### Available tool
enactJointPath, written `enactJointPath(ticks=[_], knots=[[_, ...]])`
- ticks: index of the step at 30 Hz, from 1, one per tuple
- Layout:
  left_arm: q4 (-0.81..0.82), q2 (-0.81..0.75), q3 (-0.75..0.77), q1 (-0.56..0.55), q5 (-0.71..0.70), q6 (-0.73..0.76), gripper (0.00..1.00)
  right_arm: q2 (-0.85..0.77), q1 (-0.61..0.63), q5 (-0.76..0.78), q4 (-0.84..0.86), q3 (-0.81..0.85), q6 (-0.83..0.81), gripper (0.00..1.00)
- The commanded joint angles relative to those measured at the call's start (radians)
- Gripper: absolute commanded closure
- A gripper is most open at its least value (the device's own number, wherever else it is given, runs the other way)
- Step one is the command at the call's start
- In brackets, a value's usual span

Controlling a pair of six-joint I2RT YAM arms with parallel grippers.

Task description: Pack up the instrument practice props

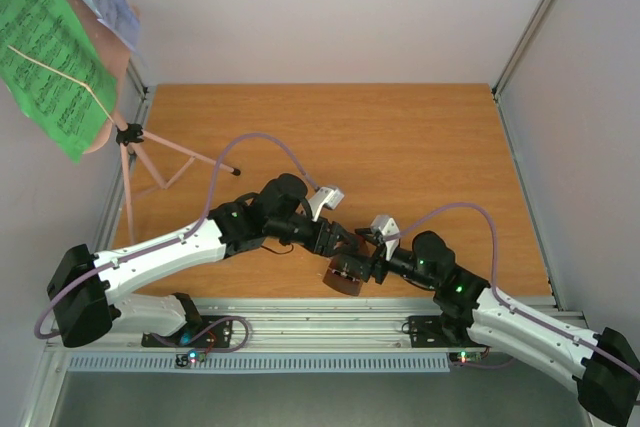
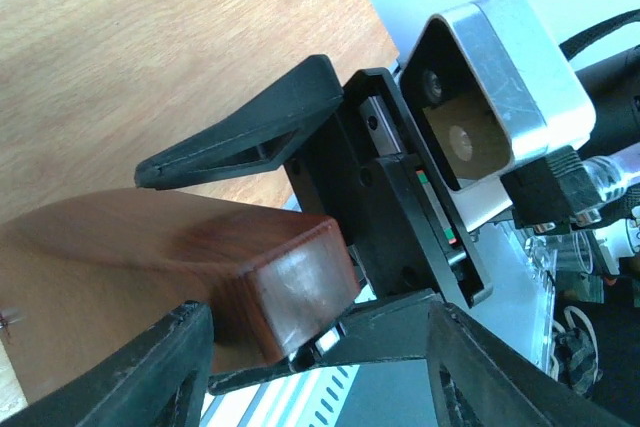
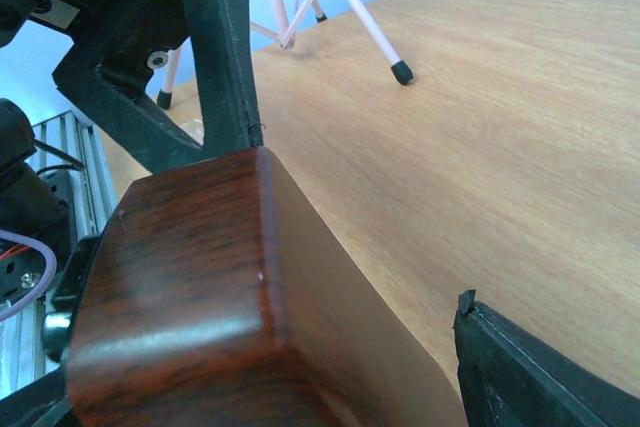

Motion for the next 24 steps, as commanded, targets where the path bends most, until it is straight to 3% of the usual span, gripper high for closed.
enactJointPath(ticks=[1, 4, 10, 17, 24], knots=[[0.054, 0.003, -0.001, -0.017, 0.042, 0.015, 0.41, 0.02, 0.002, 0.042, 0.039, 0.003, 0.01, 0.26], [0.044, -0.004, -0.006, -0.017, 0.019, 0.018, 0.4, 0.02, 0.003, 0.039, 0.039, 0.005, 0.011, 0.23], [0.017, -0.057, -0.014, -0.017, -0.064, 0.043, 0.31, -0.025, 0.003, 0.03, -0.02, 0.019, 0.011, 0.02], [0.019, -0.147, -0.059, -0.017, -0.176, 0.069, 0.14, -0.16, 0.003, -0.003, -0.186, 0.075, 0.02, 0.02], [0.111, -0.254, -0.194, -0.017, -0.251, 0.092, 0.11, -0.37, 0.003, 0.125, -0.531, 0.19, 0.169, 0.02]])
